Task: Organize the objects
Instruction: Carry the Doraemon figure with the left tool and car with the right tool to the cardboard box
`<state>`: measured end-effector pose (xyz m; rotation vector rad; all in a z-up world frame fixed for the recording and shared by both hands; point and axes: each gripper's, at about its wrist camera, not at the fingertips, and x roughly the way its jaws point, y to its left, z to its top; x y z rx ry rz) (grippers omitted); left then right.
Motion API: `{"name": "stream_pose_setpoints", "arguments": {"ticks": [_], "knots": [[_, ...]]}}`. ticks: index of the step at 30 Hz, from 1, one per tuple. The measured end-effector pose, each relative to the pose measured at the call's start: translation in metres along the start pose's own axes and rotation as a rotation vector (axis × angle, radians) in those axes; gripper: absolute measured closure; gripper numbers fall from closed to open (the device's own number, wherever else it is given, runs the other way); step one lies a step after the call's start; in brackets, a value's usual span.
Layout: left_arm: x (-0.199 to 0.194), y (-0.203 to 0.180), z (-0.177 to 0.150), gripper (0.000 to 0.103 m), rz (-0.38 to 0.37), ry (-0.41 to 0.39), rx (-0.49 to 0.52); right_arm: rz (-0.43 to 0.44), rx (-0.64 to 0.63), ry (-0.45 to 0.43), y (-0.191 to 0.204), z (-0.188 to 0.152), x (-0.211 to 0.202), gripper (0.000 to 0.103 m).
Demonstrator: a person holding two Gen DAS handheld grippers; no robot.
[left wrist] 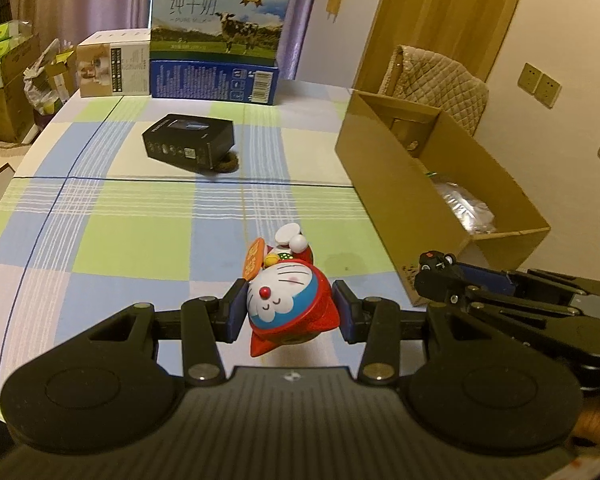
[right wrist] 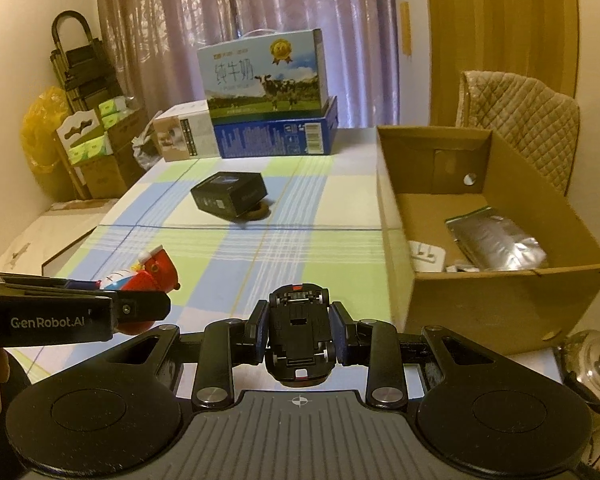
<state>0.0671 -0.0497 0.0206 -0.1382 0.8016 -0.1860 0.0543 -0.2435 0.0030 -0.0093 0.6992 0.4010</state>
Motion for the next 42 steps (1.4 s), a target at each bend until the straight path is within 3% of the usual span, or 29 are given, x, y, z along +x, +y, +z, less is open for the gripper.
{"name": "stream_pose_setpoints", "arguments": {"ticks": [13, 24, 42], "knots": [[-0.005, -0.027, 0.007, 0.064, -0.045, -0.013, 0.028, -0.071, 0.05, -0.044, -0.036, 0.012, -0.028, 0.074], [0.007, -0.087, 0.03, 0.064, -0.14, -0.024, 0.098, -0.155, 0.08, -0.076, -0.086, 0.033, -0.044, 0.074], [0.034, -0.138, 0.053, 0.064, -0.206, -0.023, 0.159, -0.205, 0.095, -0.076, -0.138, 0.048, -0.038, 0.074]]}}
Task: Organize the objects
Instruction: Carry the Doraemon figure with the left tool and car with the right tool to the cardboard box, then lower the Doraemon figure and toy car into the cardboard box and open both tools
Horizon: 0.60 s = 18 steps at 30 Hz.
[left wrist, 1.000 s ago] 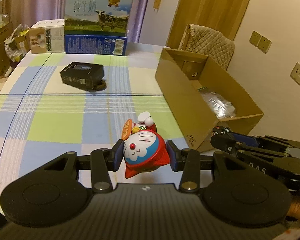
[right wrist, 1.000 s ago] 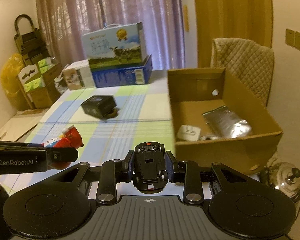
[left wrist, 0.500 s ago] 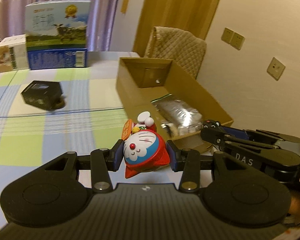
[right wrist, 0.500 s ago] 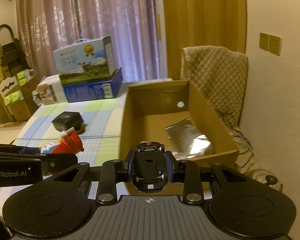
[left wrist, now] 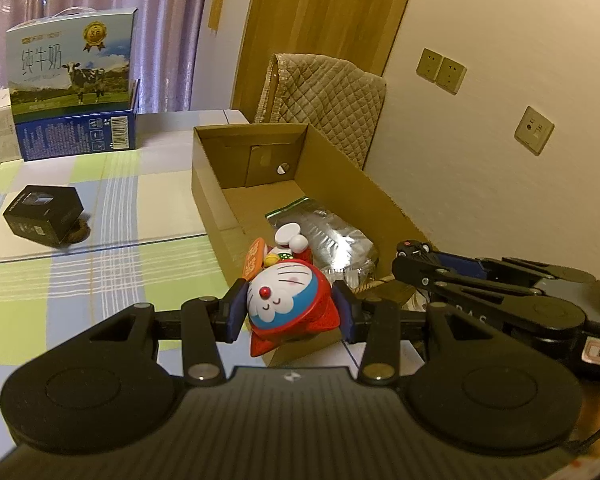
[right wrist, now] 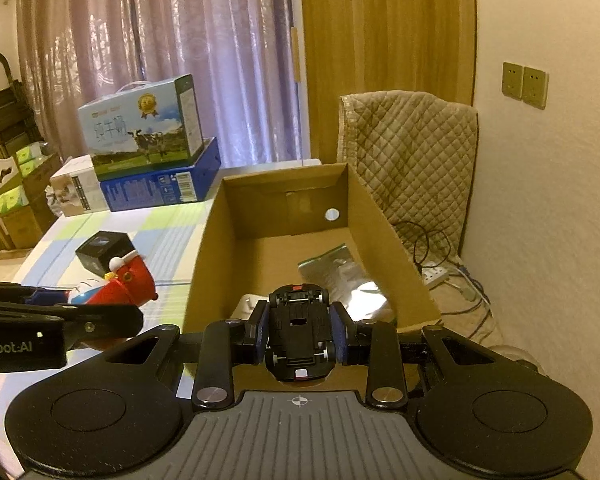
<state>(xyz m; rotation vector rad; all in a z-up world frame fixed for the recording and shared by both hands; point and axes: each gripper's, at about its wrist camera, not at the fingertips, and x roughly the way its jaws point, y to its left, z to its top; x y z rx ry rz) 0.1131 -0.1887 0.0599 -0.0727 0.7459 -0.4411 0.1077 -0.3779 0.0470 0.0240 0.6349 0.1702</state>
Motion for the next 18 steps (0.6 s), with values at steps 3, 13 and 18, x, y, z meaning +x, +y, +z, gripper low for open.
{"name": "stream_pose_setpoints", "arguments": {"ticks": [3, 13, 18], "knots": [[0.006, -0.001, 0.005, 0.064, -0.001, 0.001, 0.002, -0.002, 0.003, 0.0, -0.008, 0.006, 0.007, 0.074], [0.041, -0.01, 0.031, 0.064, -0.008, 0.008, 0.017, -0.003, 0.001, 0.014, -0.028, 0.028, 0.037, 0.074], [0.063, -0.016, 0.043, 0.064, -0.016, 0.021, 0.022, -0.002, 0.007, 0.023, -0.036, 0.035, 0.051, 0.074]]}}
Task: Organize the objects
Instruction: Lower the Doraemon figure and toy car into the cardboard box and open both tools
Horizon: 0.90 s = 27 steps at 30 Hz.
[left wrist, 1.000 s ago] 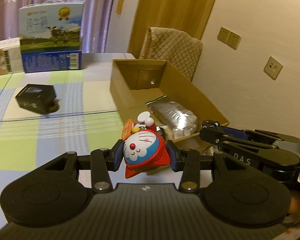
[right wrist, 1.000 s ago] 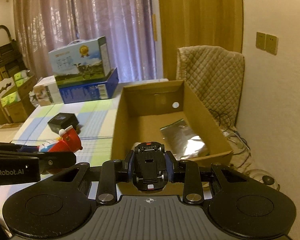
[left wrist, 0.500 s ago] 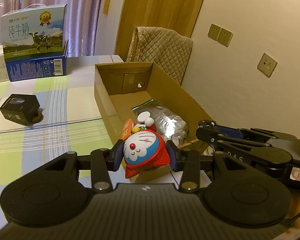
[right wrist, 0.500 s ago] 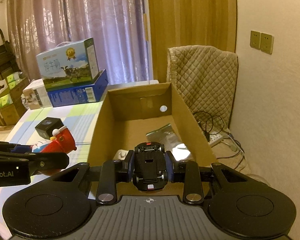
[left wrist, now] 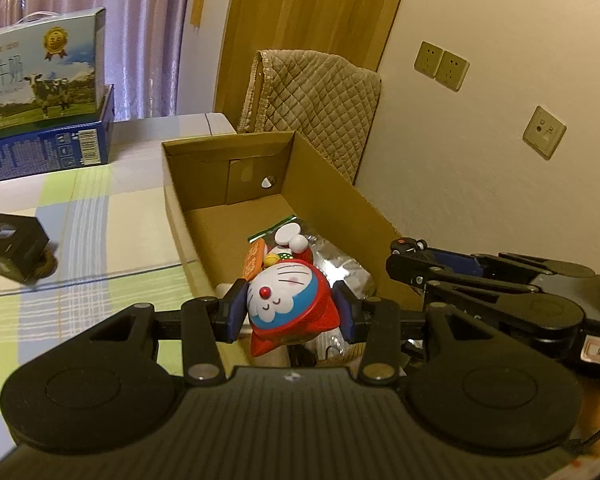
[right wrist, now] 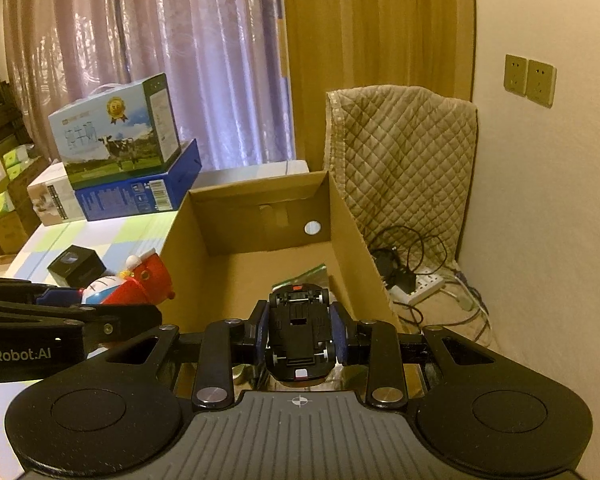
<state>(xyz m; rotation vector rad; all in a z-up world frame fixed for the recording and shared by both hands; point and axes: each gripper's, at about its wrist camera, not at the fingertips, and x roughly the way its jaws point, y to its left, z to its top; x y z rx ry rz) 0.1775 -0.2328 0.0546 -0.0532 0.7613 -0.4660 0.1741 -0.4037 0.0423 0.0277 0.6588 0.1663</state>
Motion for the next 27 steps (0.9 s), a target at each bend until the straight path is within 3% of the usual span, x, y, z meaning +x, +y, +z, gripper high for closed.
{"name": "stream_pose_setpoints", "arguments": {"ticks": [17, 20, 27], "knots": [[0.041, -0.001, 0.018, 0.064, -0.026, 0.019, 0.001, -0.006, 0.035, 0.014, -0.015, 0.008, 0.014, 0.074], [0.041, 0.001, 0.025, 0.058, -0.012, -0.005, 0.002, -0.005, 0.038, 0.011, -0.016, 0.008, 0.013, 0.074], [0.029, 0.013, 0.03, 0.058, 0.026, -0.022, 0.004, 0.015, 0.045, 0.005, -0.011, 0.01, 0.01, 0.074]]}}
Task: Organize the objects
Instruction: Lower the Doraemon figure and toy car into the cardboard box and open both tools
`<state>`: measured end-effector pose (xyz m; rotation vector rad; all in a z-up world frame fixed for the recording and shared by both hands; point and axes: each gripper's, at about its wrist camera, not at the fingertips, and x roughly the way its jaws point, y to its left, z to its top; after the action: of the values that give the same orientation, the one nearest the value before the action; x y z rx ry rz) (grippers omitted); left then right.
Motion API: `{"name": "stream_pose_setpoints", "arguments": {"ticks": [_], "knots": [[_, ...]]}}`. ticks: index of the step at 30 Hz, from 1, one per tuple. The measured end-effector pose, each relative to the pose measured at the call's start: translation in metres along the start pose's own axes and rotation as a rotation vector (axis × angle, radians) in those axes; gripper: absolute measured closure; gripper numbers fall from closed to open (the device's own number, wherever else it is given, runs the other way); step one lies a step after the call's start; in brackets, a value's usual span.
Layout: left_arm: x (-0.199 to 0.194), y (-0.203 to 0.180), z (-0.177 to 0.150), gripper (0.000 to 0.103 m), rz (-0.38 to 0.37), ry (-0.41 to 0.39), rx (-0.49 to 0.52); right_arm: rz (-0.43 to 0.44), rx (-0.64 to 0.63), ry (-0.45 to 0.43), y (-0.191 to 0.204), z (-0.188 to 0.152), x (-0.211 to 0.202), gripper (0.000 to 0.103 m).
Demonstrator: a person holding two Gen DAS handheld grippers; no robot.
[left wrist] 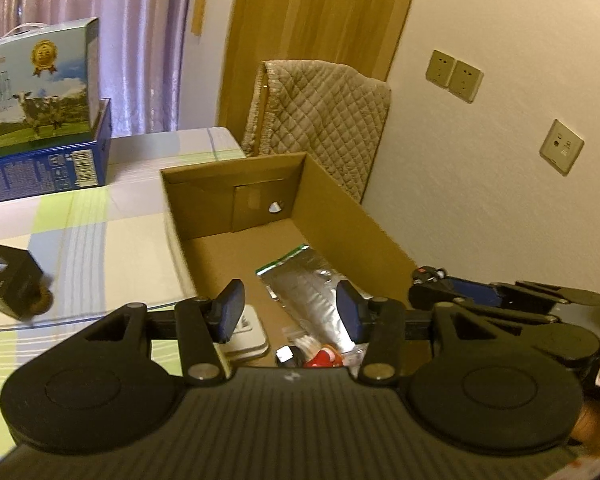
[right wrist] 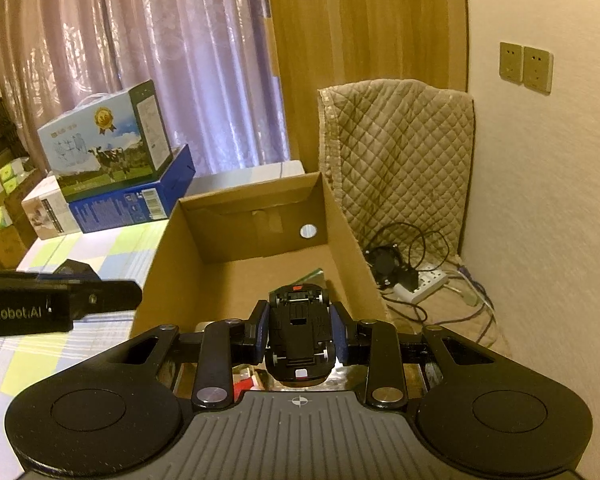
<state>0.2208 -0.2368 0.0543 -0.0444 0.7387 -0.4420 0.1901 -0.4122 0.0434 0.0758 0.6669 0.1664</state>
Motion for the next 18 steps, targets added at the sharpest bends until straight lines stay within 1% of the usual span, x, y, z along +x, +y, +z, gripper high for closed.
{"name": "stream_pose_setpoints", "arguments": {"ticks": [6, 12, 18], "knots": [[-0.008, 0.012, -0.009, 0.058, 0.02, 0.014, -0.019, 0.022, -0.003, -0.004, 0.009, 0.003, -0.002, 0.074], [-0.011, 0.016, -0.018, 0.058, 0.023, 0.034, -0.028, 0.03, -0.007, -0.005, 0.014, 0.004, -0.002, 0.074], [-0.013, 0.018, -0.02, 0.058, 0.024, 0.038, -0.028, 0.038, -0.009, -0.007, 0.018, 0.005, -0.001, 0.074]]}}
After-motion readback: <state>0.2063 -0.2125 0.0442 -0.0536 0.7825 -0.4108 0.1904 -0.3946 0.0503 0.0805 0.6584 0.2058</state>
